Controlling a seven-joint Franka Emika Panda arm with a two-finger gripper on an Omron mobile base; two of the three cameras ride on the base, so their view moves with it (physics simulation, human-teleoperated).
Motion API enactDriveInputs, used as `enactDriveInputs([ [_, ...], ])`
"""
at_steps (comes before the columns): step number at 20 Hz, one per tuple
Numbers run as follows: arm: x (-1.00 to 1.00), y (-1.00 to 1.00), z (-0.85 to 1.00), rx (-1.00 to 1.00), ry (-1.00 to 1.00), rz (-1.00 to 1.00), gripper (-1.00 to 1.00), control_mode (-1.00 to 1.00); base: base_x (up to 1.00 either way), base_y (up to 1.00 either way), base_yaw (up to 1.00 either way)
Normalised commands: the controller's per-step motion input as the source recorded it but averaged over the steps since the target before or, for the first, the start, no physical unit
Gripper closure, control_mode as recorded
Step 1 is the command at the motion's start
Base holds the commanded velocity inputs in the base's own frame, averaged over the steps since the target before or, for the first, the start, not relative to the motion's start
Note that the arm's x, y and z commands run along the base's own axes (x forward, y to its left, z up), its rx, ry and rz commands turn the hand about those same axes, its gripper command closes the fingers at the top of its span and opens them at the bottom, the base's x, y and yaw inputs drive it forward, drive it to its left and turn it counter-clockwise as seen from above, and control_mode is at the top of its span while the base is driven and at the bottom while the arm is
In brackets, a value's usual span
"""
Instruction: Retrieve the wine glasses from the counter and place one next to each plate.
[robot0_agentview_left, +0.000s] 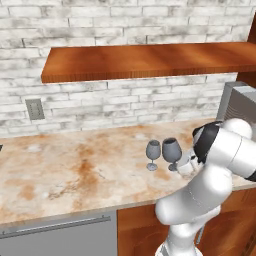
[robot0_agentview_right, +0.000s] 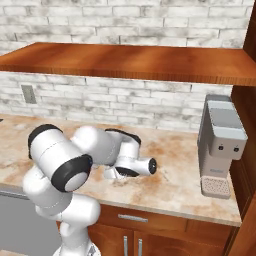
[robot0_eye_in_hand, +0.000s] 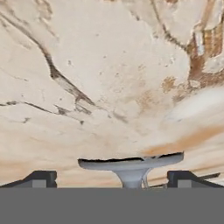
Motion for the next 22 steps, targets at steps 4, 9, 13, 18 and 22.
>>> enactDriveInputs([
  [4, 0.15, 0.03, -0.38, 0.01, 0.09, 0.00, 1.00, -1.00, 0.00, 0.00, 0.00],
  [9, 0.00, 0.00, -0.07, 0.03, 0.02, 0.01, 1.00, -1.00, 0.00, 0.00, 0.00],
  [13, -0.40, 0.00, 0.30, 0.00, -0.10, 0.01, 1.00, -1.00, 0.00, 0.00, 0.00],
  [18, -0.59, 0.02, 0.65, 0.00, -0.22, 0.00, 1.00, -1.00, 0.00, 0.00, 0.00],
  [22, -0.58, 0.15, 0.83, 0.00, -0.14, 0.00, 1.00, -1.00, 0.00, 0.00, 0.00],
])
